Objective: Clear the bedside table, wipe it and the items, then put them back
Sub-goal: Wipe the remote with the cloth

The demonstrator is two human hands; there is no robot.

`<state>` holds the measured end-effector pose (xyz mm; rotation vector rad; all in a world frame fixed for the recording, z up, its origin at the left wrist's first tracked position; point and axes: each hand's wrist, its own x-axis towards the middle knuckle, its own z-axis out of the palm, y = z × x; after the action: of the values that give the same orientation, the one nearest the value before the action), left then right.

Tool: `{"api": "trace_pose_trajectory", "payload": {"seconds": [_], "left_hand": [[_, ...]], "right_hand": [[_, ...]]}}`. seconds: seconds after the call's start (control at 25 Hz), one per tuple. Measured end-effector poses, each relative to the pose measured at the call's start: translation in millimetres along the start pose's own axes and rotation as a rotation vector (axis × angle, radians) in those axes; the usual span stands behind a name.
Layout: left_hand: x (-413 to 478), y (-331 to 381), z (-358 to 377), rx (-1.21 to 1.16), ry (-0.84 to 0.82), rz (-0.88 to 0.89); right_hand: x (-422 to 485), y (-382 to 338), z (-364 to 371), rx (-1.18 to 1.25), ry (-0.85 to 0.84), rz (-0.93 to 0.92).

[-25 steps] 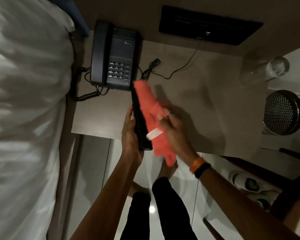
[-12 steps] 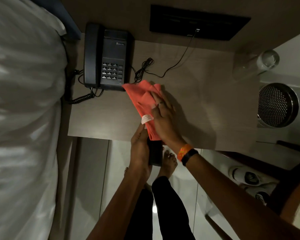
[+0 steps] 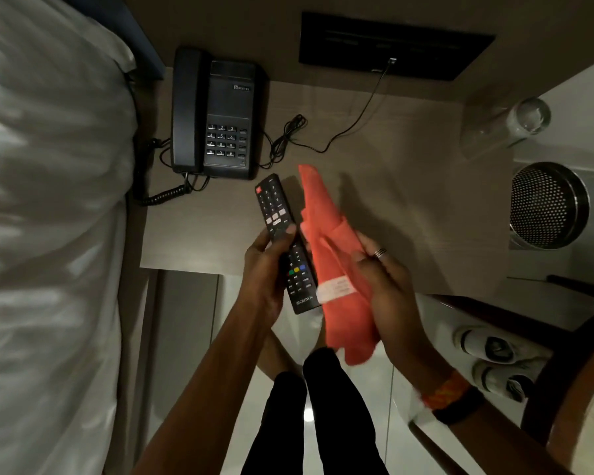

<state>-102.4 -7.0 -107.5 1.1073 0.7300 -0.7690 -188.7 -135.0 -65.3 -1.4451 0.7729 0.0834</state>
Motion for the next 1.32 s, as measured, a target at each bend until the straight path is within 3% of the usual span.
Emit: {"api": "trace_pose_trajectory", "payload": {"seconds": [0.08, 0.16, 0.28, 0.44, 0.56, 0.72, 0.92, 1.0, 1.04, 1.16, 1.32], "left_hand": [[-8, 2, 13, -0.074, -0.054, -0.137], [-16, -1, 24, -0.165, -0.09, -0.22], [-21, -5, 25, -0.209, -0.172, -0.221], [-25, -16, 18, 0.041, -0.172, -0.184], [-31, -26, 15, 0.075, -0.124, -0.136], [-31, -16, 24, -0.065, -0.035, -0.186], [-16, 4, 24, -0.093, -0.077, -0.148], [-1, 24, 29, -0.095, -0.29, -0.009], [9, 25, 19, -0.152, -0.317, -0.01], [17, 30, -2, 0.035, -0.005, 0.106], [22, 52, -26, 0.276, 0.132, 0.344]], "right_hand": [[5, 11, 13, -0.327, -0.073, -0.121], [11, 28, 30, -0.668, -0.033, -0.275], [37, 32, 34, -0.798, 0.058, -0.418], [96, 22, 28, -1.123, 0.032, -0.554], [115, 7, 37, -1.022, 0.032, -0.374], [76, 25, 48, -1.098, 0.022, -0.431], [11, 23, 38, -0.631, 0.018, -0.168], [-7, 26, 30, -0.61, -0.009, -0.253], [-11, 29, 26, -0.667, -0.004, -0.359], [4, 41, 5, -0.877, -0.112, -0.597], [67, 70, -18, -1.32, -0.262, -0.796]]}}
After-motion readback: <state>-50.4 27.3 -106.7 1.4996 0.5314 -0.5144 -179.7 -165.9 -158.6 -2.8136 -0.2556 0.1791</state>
